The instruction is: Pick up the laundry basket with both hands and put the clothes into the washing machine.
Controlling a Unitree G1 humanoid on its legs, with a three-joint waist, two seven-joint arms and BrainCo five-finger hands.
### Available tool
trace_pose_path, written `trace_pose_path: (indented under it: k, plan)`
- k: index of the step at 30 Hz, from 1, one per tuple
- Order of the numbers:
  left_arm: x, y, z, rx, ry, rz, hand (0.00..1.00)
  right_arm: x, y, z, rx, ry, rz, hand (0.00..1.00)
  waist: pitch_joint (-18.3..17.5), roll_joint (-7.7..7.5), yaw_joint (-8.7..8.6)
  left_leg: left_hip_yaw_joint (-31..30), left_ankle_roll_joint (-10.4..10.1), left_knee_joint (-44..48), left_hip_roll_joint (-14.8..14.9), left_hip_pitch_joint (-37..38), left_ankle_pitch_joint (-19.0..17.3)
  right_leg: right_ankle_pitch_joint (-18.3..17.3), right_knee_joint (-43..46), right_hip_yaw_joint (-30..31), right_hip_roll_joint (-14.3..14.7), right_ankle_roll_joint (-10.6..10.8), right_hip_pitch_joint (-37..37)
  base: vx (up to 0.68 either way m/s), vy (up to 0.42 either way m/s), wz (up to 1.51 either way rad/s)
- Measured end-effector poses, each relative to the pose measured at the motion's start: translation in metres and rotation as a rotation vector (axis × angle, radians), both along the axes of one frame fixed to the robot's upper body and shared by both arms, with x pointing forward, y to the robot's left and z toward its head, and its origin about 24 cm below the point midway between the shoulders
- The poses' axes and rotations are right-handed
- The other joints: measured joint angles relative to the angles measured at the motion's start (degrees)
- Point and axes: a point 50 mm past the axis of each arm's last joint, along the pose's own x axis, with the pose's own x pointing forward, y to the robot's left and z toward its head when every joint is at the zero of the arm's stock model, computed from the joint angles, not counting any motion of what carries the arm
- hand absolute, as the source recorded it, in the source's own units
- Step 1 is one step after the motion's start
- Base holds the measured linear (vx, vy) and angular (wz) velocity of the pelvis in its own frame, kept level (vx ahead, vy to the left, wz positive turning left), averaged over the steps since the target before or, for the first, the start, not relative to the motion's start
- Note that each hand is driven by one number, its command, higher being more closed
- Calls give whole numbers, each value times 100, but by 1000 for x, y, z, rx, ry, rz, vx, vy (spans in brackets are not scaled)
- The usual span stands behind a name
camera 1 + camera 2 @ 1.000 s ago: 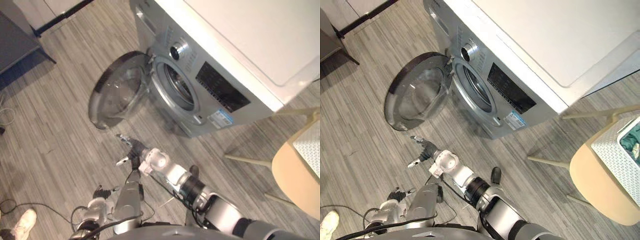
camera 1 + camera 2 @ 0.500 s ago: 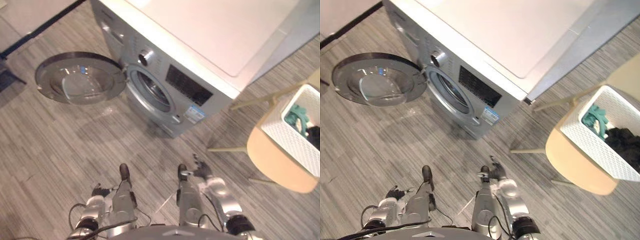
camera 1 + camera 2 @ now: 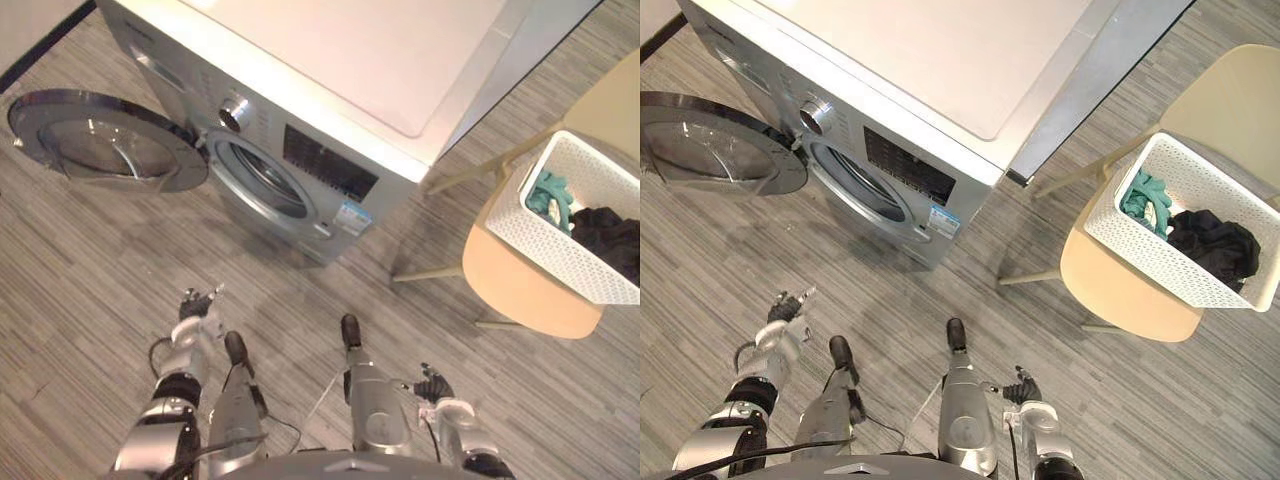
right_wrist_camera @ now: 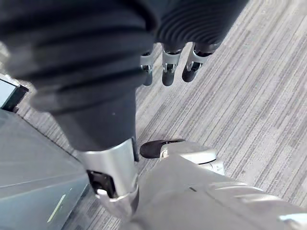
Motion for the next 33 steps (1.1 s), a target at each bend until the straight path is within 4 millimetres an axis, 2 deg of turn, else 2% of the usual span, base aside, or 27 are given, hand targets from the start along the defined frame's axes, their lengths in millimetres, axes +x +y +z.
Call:
trace_pose_path:
  k: [6, 12, 22, 26, 27, 29, 32, 33]
  plan:
    - [4, 10, 6, -12, -17, 58, 0, -7, -1, -6, 14, 39, -30, 0, 62, -116, -1, -2, 19, 1, -3, -23, 10, 26, -40, -16, -3, 36, 1, 0, 0, 0]
    - [1, 15, 5, -12, -12, 81, 0, -9, -2, -8, 28, 47, -67, 0, 65, -123, -1, -3, 20, 1, -3, -18, 6, 23, -31, -26, -3, 32, 7, 0, 0, 0]
    - [-22, 21, -14, -26, 57, 99, 0, -12, 1, -11, 47, 56, -87, 0, 63, -126, -7, 42, -6, 0, -3, 162, -32, -68, 96, 6, 0, -32, 107, 0, 0, 0]
    - [-44, 18, -32, 4, 123, 18, 0, -24, 0, -17, 69, 93, -137, 0, 28, -117, -7, 15, -22, 0, -4, 322, -65, -103, 93, -26, -7, -22, 292, 1, -4, 6]
    - [-60, 16, -43, -2, 165, -4, 0, -31, 0, -20, 81, 108, -164, 0, -55, -100, -14, -22, -28, 0, -2, 353, -69, -134, 94, -64, -9, -27, 354, 22, -6, 13]
    - [-78, 12, -56, -30, 215, -13, 0, -39, 0, -23, 90, 136, -190, 0, -108, -74, -7, -69, -26, 1, 6, 435, -78, -182, 101, -150, -14, -31, 486, 30, -6, 21]
    - [-128, 4, -85, -112, 356, 23, 0, -58, 0, -29, 108, 174, -247, 0, -253, 21, 28, -332, 45, 316, 55, 456, -248, -397, 247, -371, -16, -45, 784, 50, -21, 41]
    - [-153, 3, -96, -144, 421, 78, 0, -62, 0, -31, 115, 183, -272, 0, -263, 48, 107, -403, 59, 689, 108, 448, -427, -548, 419, -413, -13, -66, 899, 53, -41, 34]
